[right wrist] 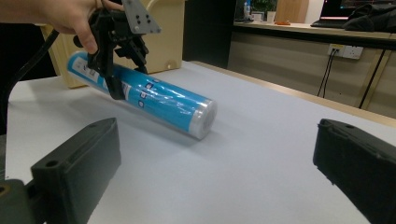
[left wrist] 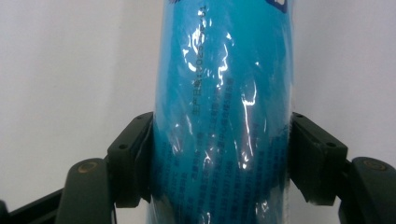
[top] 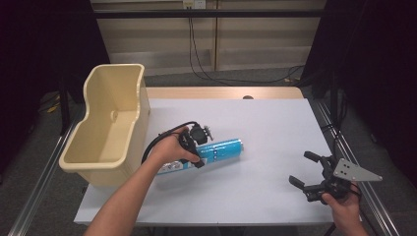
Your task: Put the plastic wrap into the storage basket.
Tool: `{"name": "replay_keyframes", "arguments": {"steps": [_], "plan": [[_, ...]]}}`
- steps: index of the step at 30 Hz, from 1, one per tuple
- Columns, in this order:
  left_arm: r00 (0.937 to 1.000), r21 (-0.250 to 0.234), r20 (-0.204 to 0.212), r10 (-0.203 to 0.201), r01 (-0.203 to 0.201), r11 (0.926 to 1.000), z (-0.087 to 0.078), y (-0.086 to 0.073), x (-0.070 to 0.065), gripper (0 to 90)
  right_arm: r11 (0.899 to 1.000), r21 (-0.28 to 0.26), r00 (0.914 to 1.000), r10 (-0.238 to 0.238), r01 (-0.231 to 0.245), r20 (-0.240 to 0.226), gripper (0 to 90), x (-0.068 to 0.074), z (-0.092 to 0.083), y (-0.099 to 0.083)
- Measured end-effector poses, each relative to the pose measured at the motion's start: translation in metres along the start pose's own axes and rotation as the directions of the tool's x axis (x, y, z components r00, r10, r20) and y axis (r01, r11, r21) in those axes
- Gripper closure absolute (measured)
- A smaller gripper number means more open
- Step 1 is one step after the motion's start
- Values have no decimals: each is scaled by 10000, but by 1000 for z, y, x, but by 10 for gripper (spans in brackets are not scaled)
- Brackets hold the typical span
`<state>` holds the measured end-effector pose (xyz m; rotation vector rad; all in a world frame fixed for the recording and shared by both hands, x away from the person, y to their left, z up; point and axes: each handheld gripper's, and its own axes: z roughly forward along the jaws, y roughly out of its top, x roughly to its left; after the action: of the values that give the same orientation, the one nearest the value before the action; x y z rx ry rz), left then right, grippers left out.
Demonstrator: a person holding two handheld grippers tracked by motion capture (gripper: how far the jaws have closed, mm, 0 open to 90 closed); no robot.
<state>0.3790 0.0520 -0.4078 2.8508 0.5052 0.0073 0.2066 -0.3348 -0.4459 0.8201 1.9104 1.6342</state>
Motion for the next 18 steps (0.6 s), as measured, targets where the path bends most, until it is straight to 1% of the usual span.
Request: {"name": "replay_keyframes", "arguments": {"steps": [3,6,7,9,14,17,18], "plan": [[9989,25,-2,-469,469,9989,-12,1,2,317,10000,23,10000,-40,40,9,5,0,0,0],[9956,-91,2,-939,939,9955,-24,1,3,318,10000,-17,10000,-1,1,14,6,0,-1,0],[9950,-68,57,-997,997,9950,-29,1,4,318,10000,-11,10000,5,-5,22,5,0,-1,0],[9901,-210,36,-1406,1407,9898,-37,2,3,317,10000,-14,10000,9,-9,40,5,0,-1,0],[9827,-346,42,-1852,1852,9821,-56,2,5,318,10000,-46,10000,17,-17,18,5,0,-1,0],[9757,-370,99,-2188,2190,9750,-66,2,6,318,10000,-27,10000,23,-22,26,5,0,-1,0],[9715,-366,160,-2366,2371,9708,-70,1,7,318,10000,-30,10000,27,-27,39,5,0,-1,0]]}}
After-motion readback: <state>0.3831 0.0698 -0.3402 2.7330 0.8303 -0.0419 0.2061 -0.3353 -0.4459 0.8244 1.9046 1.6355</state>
